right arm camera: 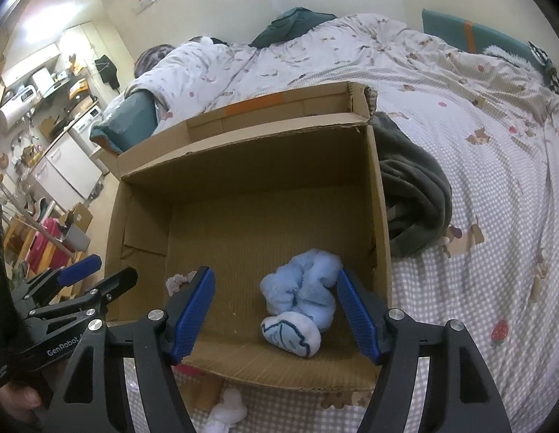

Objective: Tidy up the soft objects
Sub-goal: 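Withdraw both grippers from the box toward the remaining items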

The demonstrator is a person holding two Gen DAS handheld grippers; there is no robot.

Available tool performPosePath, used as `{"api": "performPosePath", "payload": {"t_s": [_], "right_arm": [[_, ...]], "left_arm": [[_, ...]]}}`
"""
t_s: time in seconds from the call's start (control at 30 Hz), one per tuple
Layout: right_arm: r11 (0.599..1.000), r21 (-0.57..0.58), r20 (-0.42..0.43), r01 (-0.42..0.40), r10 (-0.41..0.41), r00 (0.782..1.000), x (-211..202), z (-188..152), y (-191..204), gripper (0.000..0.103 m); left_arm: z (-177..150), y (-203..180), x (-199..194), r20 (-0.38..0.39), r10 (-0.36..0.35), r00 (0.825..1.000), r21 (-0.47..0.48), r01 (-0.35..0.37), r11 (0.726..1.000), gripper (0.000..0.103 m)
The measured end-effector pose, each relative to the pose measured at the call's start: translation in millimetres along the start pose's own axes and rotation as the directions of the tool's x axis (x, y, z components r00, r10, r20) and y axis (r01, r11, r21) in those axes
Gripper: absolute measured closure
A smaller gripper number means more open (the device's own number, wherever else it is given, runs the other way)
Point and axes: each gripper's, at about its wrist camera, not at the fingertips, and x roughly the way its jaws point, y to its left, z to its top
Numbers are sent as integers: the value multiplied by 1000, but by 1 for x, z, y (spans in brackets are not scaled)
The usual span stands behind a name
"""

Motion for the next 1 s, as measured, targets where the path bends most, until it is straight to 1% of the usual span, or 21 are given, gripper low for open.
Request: {"api": "performPosePath", "payload": {"t_s": [0.23, 0.47, 0.53, 0.67, 0.73, 0.8, 0.87, 1.0], "right_arm": [[1000, 1, 8, 7, -7, 1000, -3, 0, 0, 29], [1000, 8, 22, 28, -28, 999, -18, -5, -3, 29], [1000, 16, 22, 24, -25, 999, -24, -9, -4, 29], [1000, 0, 41, 24, -24, 999, -38, -16, 0, 29], [1000, 10, 38, 18, -19, 999, -43, -24, 1, 29], [1000, 18, 39, 17, -18, 999, -47, -30, 1, 29], [1000, 14, 39, 17, -17, 999, -51, -36, 4, 29], [1000, 16, 24, 14, -14, 1000, -55, -47, 7, 29]], "left_arm": [[-1, 1, -6, 14, 24, 1000, 8, -24, 1000, 35], [-10, 16, -34, 54, 57, 997, 14, -58, 998, 35], [-15, 24, -43, 57, 60, 997, -3, -60, 998, 35], [-30, 43, -55, 29, 69, 997, -72, -66, 995, 35], [-35, 48, -59, 21, 91, 996, -80, -89, 993, 35], [-41, 52, -63, 23, 134, 991, -78, -132, 988, 35], [-47, 55, -67, 26, 155, 988, -85, -152, 985, 35], [-58, 63, -70, 5, 150, 989, -120, -148, 982, 35]]}}
